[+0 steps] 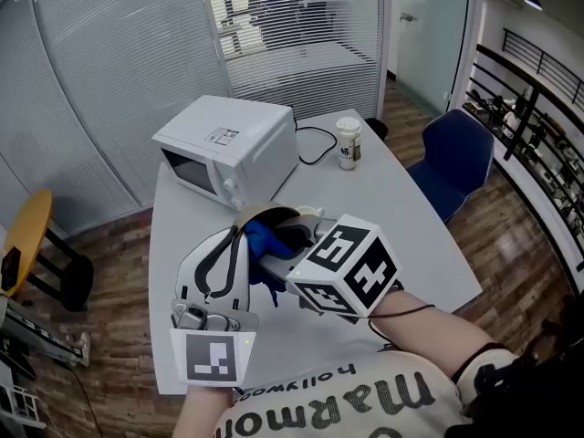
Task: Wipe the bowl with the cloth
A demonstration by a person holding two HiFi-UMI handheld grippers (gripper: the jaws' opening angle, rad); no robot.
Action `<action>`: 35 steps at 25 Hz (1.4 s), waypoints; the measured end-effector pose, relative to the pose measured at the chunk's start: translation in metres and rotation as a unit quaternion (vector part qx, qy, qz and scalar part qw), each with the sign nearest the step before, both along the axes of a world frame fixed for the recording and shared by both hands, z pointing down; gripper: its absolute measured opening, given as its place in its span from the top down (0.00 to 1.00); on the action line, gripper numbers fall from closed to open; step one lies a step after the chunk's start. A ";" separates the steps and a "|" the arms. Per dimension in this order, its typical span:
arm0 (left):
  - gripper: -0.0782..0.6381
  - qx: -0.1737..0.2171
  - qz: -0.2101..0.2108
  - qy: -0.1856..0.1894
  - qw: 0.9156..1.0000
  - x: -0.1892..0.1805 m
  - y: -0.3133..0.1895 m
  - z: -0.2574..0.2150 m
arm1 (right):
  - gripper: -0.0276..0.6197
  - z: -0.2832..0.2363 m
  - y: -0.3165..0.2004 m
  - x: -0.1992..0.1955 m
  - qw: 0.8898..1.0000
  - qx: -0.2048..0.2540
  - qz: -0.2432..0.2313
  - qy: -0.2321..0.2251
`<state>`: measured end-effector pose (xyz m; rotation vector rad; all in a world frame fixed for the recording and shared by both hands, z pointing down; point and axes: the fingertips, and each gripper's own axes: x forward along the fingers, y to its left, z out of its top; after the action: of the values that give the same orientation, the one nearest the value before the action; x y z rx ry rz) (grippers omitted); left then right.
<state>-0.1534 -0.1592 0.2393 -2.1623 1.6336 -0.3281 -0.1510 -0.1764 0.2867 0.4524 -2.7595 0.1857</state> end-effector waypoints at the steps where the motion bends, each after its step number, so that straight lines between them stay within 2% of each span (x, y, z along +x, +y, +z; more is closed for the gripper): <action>1: 0.87 -0.002 0.004 -0.002 1.000 0.001 0.000 0.001 | 0.81 0.000 -0.002 0.000 1.000 -0.001 0.004 -0.002; 5: 0.87 -0.009 0.006 -0.009 1.000 0.005 0.000 0.004 | 0.81 0.000 -0.010 0.000 0.999 -0.020 0.025 -0.022; 9: 0.87 -0.007 -0.001 -0.007 1.000 0.006 -0.001 0.005 | 0.81 -0.001 -0.016 0.003 0.995 -0.060 0.048 -0.065; 13: 0.87 -0.004 -0.004 -0.007 1.000 0.008 -0.001 0.005 | 0.81 -0.005 -0.023 0.008 0.983 -0.120 0.066 -0.120; 16: 0.87 -0.005 -0.007 -0.009 1.000 0.008 -0.003 0.007 | 0.81 -0.005 -0.027 0.011 0.975 -0.148 0.075 -0.145; 27: 0.86 0.001 -0.009 -0.016 1.000 0.009 -0.004 0.012 | 0.81 0.003 -0.038 0.021 0.955 -0.210 0.096 -0.188; 35: 0.85 -0.013 -0.008 -0.013 1.000 0.006 -0.005 0.014 | 0.81 0.012 -0.047 0.028 0.925 -0.278 0.121 -0.229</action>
<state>-0.1477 -0.1639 0.2530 -2.1554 1.6422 -0.3826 -0.1226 -0.2229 0.2990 0.6503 -2.8786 1.2387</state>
